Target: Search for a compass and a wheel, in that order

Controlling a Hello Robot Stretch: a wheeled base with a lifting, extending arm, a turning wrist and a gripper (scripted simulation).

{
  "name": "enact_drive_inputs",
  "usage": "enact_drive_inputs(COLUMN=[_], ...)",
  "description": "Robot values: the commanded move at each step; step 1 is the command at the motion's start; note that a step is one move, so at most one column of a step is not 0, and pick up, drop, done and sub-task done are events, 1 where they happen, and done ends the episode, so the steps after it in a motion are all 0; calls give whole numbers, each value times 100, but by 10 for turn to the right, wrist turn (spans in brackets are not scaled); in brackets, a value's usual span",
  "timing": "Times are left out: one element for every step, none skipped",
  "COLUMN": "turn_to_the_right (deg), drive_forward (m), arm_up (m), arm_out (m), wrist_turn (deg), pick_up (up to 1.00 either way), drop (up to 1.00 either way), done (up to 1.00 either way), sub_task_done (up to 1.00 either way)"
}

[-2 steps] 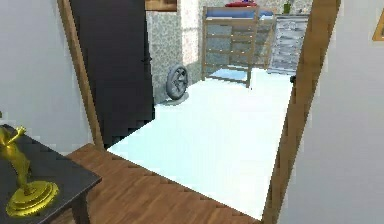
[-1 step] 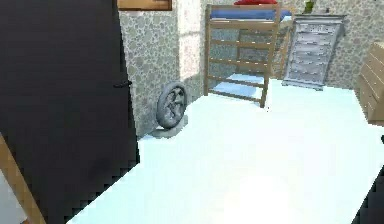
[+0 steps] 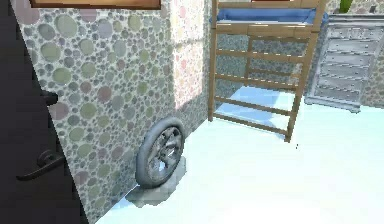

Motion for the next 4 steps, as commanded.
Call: enact_drive_inputs(turn_to_the_right=[60, 0, -240, 0], drive_forward=[0, 55, 0, 0], arm_up=[0, 0, 0, 0], arm_out=[0, 0, 0, 0], wrist_turn=[0, 0, 0, 0], pick_up=[0, 0, 0, 0], drop=[0, 0, 0, 0], done=[0, 0, 0, 100], sub_task_done=[0, 0, 0, 0])
